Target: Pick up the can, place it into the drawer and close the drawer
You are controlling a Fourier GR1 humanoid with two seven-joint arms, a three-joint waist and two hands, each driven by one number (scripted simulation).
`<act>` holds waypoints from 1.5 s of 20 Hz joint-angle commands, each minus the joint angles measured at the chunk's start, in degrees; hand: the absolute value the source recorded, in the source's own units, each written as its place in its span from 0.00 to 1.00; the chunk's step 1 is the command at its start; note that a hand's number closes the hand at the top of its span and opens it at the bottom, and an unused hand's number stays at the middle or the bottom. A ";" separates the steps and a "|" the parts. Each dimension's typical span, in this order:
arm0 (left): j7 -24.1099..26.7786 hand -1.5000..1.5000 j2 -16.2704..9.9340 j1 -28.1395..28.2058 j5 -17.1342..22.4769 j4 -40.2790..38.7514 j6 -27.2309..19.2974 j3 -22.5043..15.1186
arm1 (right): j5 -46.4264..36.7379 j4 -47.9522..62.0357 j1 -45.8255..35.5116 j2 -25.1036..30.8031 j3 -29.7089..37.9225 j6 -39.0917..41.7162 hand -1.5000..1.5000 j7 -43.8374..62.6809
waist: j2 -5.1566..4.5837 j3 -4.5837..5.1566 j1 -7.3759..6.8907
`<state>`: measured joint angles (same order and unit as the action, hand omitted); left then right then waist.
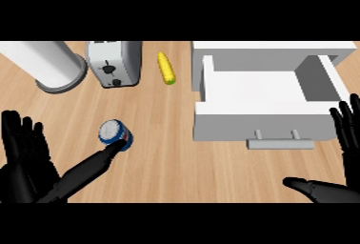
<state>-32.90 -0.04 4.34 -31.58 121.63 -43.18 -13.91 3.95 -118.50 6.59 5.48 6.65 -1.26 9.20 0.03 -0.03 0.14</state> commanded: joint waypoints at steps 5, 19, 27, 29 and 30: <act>-0.50 0.00 0.04 -7.69 3.03 -11.02 -3.45 1.03 | -3.97 0.04 -3.78 -0.92 -2.09 -2.07 0.00 3.85 | -0.07 0.05 0.01; 16.61 0.00 0.04 -7.73 15.89 -31.54 -19.22 -7.04 | 5.73 -5.05 0.66 3.48 7.10 4.64 0.00 4.37 | -0.04 0.05 0.28; 37.47 0.00 0.04 -2.72 33.94 -37.76 -15.71 -0.16 | 2.95 -8.05 4.53 -0.42 4.56 4.78 0.00 2.60 | -0.01 0.07 0.06; 42.81 0.00 0.04 -1.74 38.91 -39.94 -14.64 0.46 | 3.89 -4.36 -1.40 2.11 7.54 3.72 0.00 4.14 | -0.04 0.07 -0.12; 44.39 0.00 0.04 -2.54 41.23 -41.85 -15.97 -0.99 | 5.37 -9.61 5.98 0.31 7.79 5.68 0.00 2.76 | 0.01 0.07 0.19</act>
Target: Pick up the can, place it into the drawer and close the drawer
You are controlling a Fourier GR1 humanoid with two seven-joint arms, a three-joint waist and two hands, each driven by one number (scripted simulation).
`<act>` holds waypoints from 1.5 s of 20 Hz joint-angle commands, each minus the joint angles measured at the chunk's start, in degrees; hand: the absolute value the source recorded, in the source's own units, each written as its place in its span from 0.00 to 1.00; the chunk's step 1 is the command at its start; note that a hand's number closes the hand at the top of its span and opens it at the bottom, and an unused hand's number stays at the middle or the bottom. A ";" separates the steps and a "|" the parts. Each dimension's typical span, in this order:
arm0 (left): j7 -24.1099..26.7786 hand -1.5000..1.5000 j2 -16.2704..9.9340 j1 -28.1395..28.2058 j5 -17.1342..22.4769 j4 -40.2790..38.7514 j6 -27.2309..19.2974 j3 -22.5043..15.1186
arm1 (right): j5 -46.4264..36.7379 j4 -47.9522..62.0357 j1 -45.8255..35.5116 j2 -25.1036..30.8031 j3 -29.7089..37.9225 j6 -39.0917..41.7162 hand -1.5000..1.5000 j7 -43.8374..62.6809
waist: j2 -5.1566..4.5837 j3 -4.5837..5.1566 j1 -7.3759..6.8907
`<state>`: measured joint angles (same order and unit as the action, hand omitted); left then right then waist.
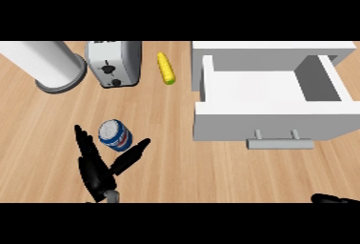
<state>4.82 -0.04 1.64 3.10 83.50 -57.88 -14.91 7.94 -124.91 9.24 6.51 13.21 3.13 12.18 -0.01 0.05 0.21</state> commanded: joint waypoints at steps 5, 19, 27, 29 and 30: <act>15.78 0.00 0.04 -1.61 14.84 -10.97 2.74 3.95 | 2.35 2.36 0.28 0.87 3.73 3.19 0.00 -1.36 | 0.01 -0.03 -0.03; 30.62 0.00 -0.92 -6.11 26.10 -29.22 15.50 14.30 | -2.15 1.76 -2.64 -1.72 2.28 1.42 0.00 0.02 | -0.02 -0.04 -0.18; 32.06 0.00 -3.47 -14.39 26.57 -39.03 21.52 18.25 | 0.00 -4.21 1.53 -2.29 3.86 3.80 0.00 2.27 | 0.00 -0.04 0.08; 39.76 0.00 -0.01 -17.56 27.79 -47.61 23.88 21.37 | 0.53 -4.90 0.14 -0.86 3.85 4.40 0.00 4.54 | -0.06 -0.01 0.25; 33.15 0.00 -3.54 -17.61 26.37 -43.00 23.76 19.24 | -2.54 -1.70 -2.20 -1.86 2.56 2.46 0.00 3.38 | -0.03 -0.04 0.01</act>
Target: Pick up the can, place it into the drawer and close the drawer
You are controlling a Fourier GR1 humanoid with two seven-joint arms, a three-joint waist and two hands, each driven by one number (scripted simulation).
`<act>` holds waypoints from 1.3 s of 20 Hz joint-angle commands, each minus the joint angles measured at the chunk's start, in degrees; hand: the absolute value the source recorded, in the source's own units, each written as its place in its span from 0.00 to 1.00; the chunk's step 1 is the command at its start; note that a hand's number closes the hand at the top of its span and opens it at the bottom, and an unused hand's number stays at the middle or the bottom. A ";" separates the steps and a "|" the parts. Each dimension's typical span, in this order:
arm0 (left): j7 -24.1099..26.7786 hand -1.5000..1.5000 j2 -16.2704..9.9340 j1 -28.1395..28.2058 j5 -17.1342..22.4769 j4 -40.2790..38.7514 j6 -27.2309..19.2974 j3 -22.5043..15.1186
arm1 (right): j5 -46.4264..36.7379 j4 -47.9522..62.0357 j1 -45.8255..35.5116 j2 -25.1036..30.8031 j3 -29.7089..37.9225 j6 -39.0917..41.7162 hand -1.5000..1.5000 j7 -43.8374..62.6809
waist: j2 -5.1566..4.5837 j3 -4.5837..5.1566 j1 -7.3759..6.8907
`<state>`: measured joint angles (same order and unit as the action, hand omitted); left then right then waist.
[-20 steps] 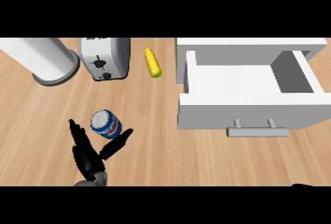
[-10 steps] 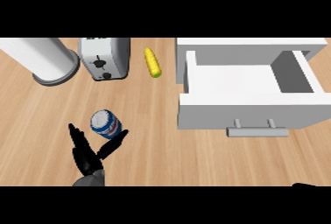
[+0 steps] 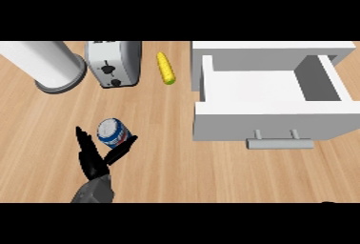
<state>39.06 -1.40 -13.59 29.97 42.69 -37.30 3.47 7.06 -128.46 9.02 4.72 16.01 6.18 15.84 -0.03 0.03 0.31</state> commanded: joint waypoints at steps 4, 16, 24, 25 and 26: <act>-1.58 0.00 -1.01 -6.72 -2.13 -7.31 5.24 -0.41 | 2.98 0.38 -1.19 1.07 3.20 0.72 0.00 0.23 | -0.02 0.00 0.21; 10.66 1.00 -0.45 -14.39 -1.48 -20.48 15.28 6.03 | 0.71 -0.69 -0.33 -0.08 2.79 0.82 0.00 -0.84 | -0.18 0.03 0.60; -2.04 1.00 -5.76 -21.19 -7.19 -18.98 30.87 -3.26 | 0.37 -0.14 -7.08 1.68 2.16 -1.56 0.00 3.34 | -0.38 0.11 1.09; -1.40 1.00 -3.31 -20.28 -8.22 -19.61 32.45 -4.89 | -0.90 3.48 -7.10 1.79 2.43 -0.98 0.00 0.60 | -0.47 0.05 0.80; -3.18 1.00 -4.79 -21.38 -7.97 -18.49 34.34 -4.82 | -2.36 0.14 -3.09 0.02 0.52 -0.24 0.00 -0.33 | -0.13 0.01 0.81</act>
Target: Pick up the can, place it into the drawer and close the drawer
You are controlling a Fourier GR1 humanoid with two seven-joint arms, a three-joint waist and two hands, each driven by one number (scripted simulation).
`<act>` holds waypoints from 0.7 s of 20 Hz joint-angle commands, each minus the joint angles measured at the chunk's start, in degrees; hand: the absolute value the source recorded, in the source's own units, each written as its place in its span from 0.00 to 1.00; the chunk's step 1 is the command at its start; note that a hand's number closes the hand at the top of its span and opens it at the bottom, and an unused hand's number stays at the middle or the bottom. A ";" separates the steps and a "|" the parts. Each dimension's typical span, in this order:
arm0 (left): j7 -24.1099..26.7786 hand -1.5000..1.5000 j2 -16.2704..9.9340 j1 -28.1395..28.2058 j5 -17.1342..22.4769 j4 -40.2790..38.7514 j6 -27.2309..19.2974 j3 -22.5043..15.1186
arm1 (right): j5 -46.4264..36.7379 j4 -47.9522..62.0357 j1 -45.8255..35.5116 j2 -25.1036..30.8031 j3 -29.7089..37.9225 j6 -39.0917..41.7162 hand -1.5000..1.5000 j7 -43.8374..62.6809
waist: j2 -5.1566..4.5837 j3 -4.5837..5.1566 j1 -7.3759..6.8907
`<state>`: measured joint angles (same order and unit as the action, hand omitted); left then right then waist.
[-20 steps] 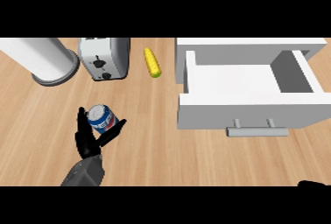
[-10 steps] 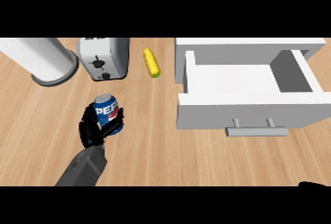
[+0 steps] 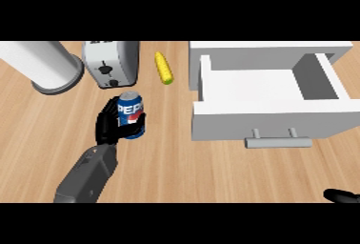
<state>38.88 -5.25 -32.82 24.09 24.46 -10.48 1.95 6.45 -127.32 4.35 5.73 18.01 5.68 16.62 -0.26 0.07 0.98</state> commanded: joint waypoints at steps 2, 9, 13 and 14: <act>-1.51 1.00 -0.66 -3.14 -2.53 -1.49 8.54 -2.86 | -0.71 -2.11 2.34 -0.62 -1.09 0.47 0.00 1.13 | 0.06 -0.01 0.12; -12.33 1.00 1.75 -8.94 -5.20 8.36 2.58 -5.94 | -3.94 -1.65 -0.85 -0.94 -2.93 -1.44 0.00 1.94 | 0.33 -0.08 -0.80; -20.35 1.00 1.09 -9.19 -6.43 17.51 0.99 -8.05 | -1.32 -4.17 3.31 -1.17 0.13 -0.37 0.00 0.99 | 0.51 -0.10 -0.87; -21.62 1.00 2.38 -7.41 -7.53 20.27 -0.43 -9.44 | -3.77 -3.54 2.22 -1.99 -1.70 -1.15 0.00 0.11 | 0.48 -0.09 -1.08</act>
<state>22.81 -4.04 -39.93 18.45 38.40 -8.28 -5.22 3.99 -130.20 6.58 4.34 17.07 5.03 16.80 0.20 -0.03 0.08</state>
